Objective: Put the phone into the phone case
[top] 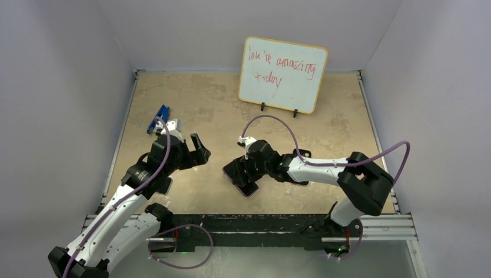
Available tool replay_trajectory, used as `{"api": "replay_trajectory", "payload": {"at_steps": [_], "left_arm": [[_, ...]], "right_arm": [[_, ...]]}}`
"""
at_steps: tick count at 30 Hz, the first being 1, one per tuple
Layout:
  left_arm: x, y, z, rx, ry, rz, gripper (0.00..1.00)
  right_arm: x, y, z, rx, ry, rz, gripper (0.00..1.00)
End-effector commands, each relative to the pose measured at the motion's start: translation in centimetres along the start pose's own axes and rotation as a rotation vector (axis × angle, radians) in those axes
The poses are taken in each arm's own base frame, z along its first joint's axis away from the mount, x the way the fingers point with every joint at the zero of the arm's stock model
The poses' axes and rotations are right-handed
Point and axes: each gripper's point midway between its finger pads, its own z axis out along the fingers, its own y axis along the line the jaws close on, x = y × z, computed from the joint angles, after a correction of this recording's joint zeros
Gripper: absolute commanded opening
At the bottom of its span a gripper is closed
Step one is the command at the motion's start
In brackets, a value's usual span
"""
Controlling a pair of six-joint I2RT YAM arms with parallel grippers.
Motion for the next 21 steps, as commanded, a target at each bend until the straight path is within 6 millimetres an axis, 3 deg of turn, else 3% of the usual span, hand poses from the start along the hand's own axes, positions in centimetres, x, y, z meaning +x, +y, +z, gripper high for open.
{"api": "replay_trajectory", "payload": {"at_steps": [1,6,12,21], "left_arm": [[0.6,-0.3,0.3,0.025,0.014,-0.038,1.00],[1.7,-0.2,0.7,0.028,0.048,-0.064,0.97],[3.0,-0.5,1.4,0.051,0.105,-0.064,0.92],[5.5,-1.2,2.6,0.103,0.206,-0.080,0.85]], "right_arm": [[-2.1,1.7,0.4,-0.046,-0.050,-0.045,0.40],[-1.6,1.2,0.7,-0.011,-0.033,-0.057,0.49],[-1.4,0.6,0.5,0.023,-0.037,-0.043,0.72],[-2.0,1.5,-1.1,-0.002,-0.070,0.005,0.88]]}}
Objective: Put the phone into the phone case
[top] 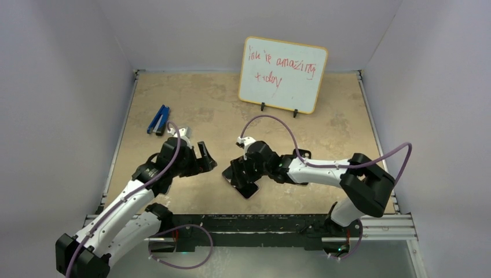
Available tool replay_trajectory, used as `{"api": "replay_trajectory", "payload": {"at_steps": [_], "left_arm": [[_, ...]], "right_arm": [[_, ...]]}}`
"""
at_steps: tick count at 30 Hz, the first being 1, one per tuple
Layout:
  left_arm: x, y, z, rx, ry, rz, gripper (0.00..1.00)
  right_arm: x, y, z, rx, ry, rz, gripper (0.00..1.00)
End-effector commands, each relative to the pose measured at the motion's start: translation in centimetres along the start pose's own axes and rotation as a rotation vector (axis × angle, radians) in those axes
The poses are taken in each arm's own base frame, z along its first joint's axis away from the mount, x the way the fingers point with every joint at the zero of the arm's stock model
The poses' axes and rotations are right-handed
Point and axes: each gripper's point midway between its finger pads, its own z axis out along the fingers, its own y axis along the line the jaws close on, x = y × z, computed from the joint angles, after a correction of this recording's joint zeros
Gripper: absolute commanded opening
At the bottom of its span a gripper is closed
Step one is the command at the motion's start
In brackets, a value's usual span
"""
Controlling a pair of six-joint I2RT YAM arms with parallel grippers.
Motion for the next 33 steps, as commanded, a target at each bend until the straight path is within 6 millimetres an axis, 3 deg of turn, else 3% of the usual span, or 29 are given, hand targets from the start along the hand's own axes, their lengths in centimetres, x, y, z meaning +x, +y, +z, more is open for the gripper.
{"api": "replay_trajectory", "payload": {"at_steps": [1,5,12,17,21,26,33], "left_arm": [[0.6,-1.2,0.8,0.070,0.036,-0.017,0.85],[1.1,-1.3,1.4,0.083,0.056,-0.024,0.82],[4.4,-1.6,3.5,0.174,0.149,-0.096,0.70],[6.2,-2.1,5.0,0.251,0.200,-0.138,0.62],[6.6,-2.5,5.9,0.277,0.214,-0.147,0.52],[6.8,-2.7,6.7,0.291,0.223,-0.169,0.46],[7.2,-2.6,7.8,0.277,0.251,-0.165,0.29]], "right_arm": [[-2.5,1.5,-1.8,-0.030,-0.083,0.015,0.89],[-2.1,1.6,-2.4,-0.023,-0.060,0.057,0.88],[-1.2,-0.8,-2.4,0.067,-0.020,0.076,0.67],[-0.5,-2.3,-1.7,0.050,0.048,0.145,0.65],[0.0,-3.0,-0.7,-0.009,0.085,0.201,0.60],[1.4,-3.5,-0.4,-0.017,0.123,0.197,0.49],[2.3,-2.7,-0.8,-0.062,0.115,0.263,0.41]]}}
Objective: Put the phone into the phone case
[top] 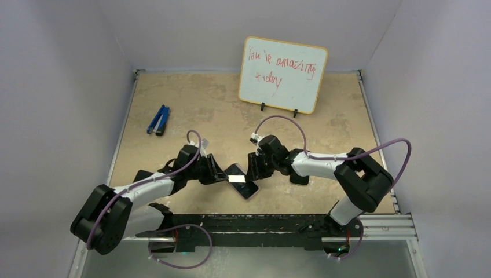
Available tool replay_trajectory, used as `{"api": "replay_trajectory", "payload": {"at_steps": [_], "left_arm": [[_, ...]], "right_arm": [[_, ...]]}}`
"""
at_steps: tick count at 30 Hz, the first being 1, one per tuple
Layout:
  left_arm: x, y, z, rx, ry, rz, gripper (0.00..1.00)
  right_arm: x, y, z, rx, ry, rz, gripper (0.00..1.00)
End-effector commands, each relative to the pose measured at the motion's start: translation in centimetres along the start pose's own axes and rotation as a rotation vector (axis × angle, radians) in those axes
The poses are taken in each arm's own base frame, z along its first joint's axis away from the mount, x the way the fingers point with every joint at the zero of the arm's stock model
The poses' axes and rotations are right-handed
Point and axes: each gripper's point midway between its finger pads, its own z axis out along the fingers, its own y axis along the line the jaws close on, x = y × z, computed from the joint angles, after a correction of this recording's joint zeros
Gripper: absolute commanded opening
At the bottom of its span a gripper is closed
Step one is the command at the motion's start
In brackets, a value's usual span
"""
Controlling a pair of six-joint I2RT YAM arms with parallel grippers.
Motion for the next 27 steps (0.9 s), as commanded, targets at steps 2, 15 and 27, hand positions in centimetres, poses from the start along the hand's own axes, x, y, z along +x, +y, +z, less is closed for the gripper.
{"api": "replay_trajectory", "payload": {"at_steps": [2,15,27], "left_arm": [[-0.6,-1.3,0.7,0.051,-0.003,0.017,0.24],[-2.2,-2.4,1.8,0.031,0.019,0.070,0.13],[-0.2,-1.7,-0.4,-0.039,0.125,0.093,0.34]], "right_arm": [[1.5,1.4,-0.2,-0.086,0.022,0.079,0.39],[2.6,2.6,-0.5,-0.102,-0.050,0.285,0.33],[1.9,1.9,-1.7,-0.051,-0.118,0.303,0.37]]}}
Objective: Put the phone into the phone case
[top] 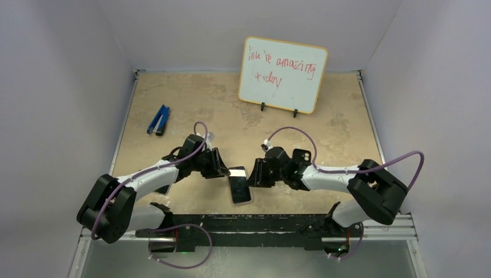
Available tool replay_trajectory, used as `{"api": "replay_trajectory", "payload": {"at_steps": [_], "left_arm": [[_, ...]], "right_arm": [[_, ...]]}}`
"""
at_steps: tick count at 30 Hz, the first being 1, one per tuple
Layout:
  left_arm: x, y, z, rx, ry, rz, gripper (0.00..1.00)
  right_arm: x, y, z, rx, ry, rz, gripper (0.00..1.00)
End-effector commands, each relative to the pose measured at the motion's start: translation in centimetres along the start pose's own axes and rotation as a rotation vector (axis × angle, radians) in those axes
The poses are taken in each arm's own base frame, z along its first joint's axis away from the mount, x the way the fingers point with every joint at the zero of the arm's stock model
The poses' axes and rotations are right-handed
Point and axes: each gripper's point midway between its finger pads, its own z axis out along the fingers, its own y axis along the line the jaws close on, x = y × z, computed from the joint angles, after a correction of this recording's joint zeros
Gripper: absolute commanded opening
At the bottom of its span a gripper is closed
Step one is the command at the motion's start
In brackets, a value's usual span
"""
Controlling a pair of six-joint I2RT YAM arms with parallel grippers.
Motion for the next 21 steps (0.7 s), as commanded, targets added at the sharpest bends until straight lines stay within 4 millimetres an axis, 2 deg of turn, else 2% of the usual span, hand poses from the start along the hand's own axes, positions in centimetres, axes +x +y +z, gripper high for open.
{"api": "replay_trajectory", "payload": {"at_steps": [1,7,14,21], "left_arm": [[1.7,-0.7,-1.2,0.043,0.060,0.007,0.34],[3.8,-1.9,-1.4,0.146,0.109,-0.066,0.34],[5.4,-2.9,-1.4,0.148,0.145,-0.065,0.30],[6.6,-2.1,-1.3,0.102,0.176,-0.057,0.28]], "right_arm": [[-0.4,0.3,-0.5,0.001,-0.028,-0.016,0.37],[0.8,0.2,-0.2,-0.029,0.029,-0.040,0.39],[1.7,-0.3,-0.4,-0.028,0.061,-0.043,0.37],[2.2,-0.9,-0.7,-0.023,0.068,-0.049,0.36]]}}
